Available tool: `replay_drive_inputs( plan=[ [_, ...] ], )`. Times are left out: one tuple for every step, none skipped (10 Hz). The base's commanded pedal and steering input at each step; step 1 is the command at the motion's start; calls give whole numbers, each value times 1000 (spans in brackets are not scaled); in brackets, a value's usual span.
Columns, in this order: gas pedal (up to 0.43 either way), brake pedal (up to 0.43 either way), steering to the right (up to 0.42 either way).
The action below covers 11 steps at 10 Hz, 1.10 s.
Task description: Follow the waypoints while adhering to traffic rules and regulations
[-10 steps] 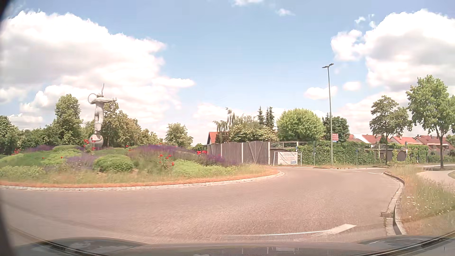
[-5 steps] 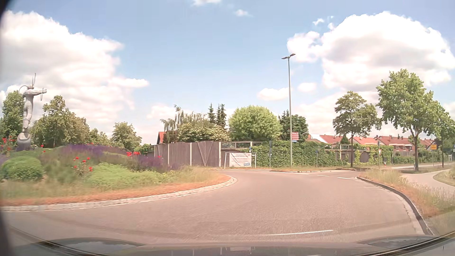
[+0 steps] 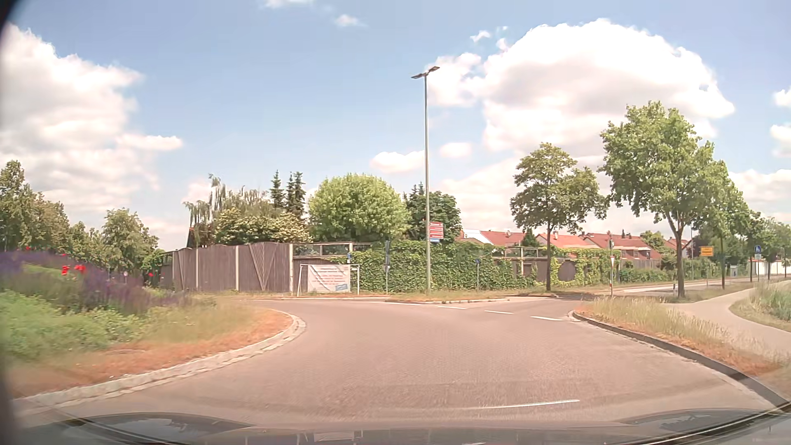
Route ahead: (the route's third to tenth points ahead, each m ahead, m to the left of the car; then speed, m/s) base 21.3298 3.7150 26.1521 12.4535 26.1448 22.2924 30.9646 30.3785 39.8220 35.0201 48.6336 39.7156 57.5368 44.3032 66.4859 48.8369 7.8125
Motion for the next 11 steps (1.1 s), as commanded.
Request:
replay_drive_inputs(
  plan=[
    [169,12,66],
    [169,12,22],
    [157,12,-23],
    [118,12,-53],
    [110,12,-91],
    [87,12,-125],
    [67,12,-158],
    [67,12,-179],
    [67,12,-205],
    [79,6,-215],
    [79,12,-215]
  ],
)
